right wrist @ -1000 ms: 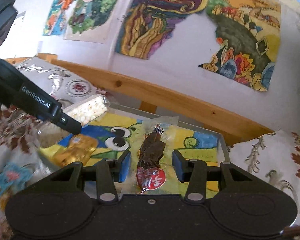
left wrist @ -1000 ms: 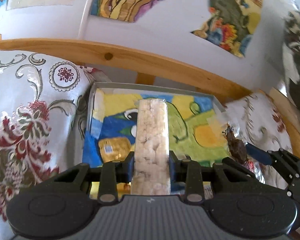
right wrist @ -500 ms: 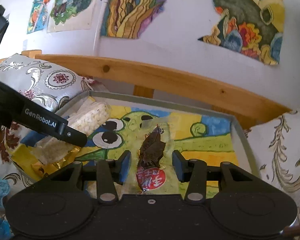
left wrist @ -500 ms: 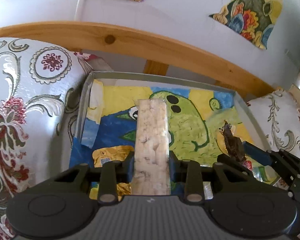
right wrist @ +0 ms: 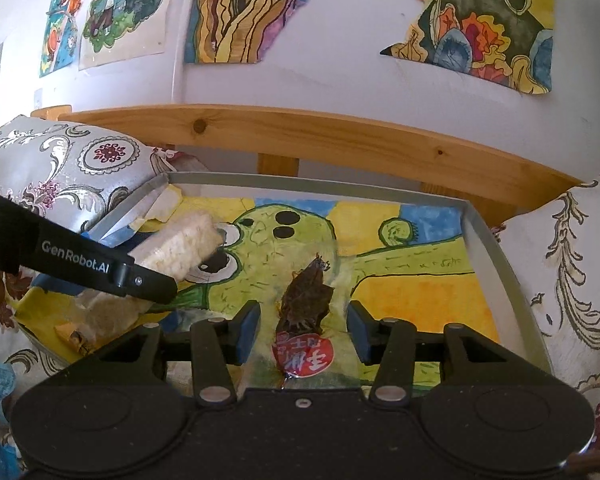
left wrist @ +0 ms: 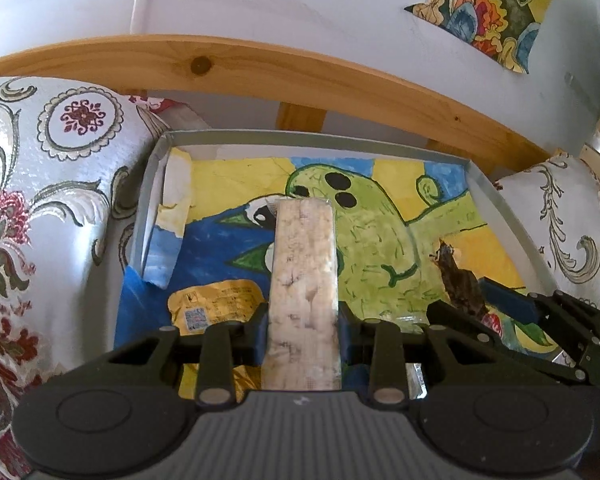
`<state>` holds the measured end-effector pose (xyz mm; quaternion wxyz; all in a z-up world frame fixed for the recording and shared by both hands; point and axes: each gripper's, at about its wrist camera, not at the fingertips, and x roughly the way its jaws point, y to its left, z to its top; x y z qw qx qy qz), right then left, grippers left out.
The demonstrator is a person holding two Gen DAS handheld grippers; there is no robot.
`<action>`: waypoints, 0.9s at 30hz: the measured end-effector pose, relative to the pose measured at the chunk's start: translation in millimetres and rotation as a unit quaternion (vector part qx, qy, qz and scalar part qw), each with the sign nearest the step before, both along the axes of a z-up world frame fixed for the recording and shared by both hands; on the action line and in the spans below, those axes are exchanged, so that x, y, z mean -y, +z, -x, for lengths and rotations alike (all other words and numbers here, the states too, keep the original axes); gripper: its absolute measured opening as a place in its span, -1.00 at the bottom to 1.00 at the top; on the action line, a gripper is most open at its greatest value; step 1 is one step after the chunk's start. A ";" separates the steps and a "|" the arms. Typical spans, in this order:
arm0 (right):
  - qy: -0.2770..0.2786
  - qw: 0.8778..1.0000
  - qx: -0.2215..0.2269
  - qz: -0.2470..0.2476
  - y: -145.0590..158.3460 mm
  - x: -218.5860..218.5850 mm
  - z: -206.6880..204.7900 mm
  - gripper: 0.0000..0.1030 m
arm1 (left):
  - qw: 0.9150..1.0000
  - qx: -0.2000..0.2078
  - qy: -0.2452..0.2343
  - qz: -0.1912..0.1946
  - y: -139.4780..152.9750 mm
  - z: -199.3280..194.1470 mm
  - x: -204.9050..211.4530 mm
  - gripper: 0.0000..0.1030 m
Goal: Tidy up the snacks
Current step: 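Carry the rice-cracker bar with the left tool to the tray while the right tool carries the brown packet there, then open both tools to release the bar and brown packet into the tray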
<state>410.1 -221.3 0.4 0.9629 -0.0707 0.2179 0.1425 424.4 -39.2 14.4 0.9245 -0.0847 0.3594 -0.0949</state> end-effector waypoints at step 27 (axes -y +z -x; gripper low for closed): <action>-0.050 0.996 0.060 -0.037 53.8 33.9 64.1 0.98 | 0.994 0.084 0.067 -0.009 42.4 60.9 -3.1 0.98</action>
